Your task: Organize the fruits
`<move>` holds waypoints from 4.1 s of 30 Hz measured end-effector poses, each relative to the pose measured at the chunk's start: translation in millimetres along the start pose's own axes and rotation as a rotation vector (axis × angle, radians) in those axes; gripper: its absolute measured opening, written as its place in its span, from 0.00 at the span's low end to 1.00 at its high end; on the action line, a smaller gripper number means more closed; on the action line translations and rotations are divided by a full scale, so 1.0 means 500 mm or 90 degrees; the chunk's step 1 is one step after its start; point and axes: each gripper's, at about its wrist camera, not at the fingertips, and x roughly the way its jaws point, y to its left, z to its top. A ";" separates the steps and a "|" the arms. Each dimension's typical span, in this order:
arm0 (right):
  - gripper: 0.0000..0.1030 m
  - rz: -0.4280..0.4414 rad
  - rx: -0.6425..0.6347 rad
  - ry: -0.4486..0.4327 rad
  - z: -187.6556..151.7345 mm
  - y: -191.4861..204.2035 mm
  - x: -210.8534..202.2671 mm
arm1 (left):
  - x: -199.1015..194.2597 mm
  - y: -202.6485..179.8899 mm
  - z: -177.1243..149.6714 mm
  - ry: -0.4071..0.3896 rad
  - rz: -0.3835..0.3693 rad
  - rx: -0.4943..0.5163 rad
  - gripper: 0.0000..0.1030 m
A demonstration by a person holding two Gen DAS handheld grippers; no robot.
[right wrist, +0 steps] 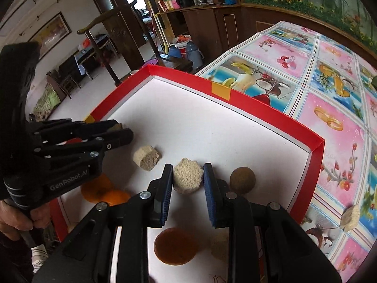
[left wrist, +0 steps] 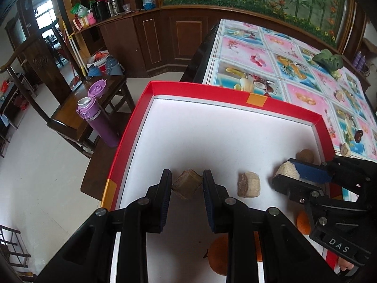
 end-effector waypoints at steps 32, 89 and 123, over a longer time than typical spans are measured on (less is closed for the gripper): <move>0.54 0.000 0.293 -0.080 -0.147 -0.484 -0.298 | -0.074 -0.457 -0.005 -0.063 -0.114 0.235 0.75; 0.20 -0.071 0.317 -0.050 -0.176 -0.490 -0.309 | -0.085 -0.574 -0.050 -0.125 -0.147 0.207 0.25; 0.20 -0.102 0.306 -0.033 -0.182 -0.479 -0.279 | -0.083 -0.541 -0.054 -0.151 -0.095 0.184 0.25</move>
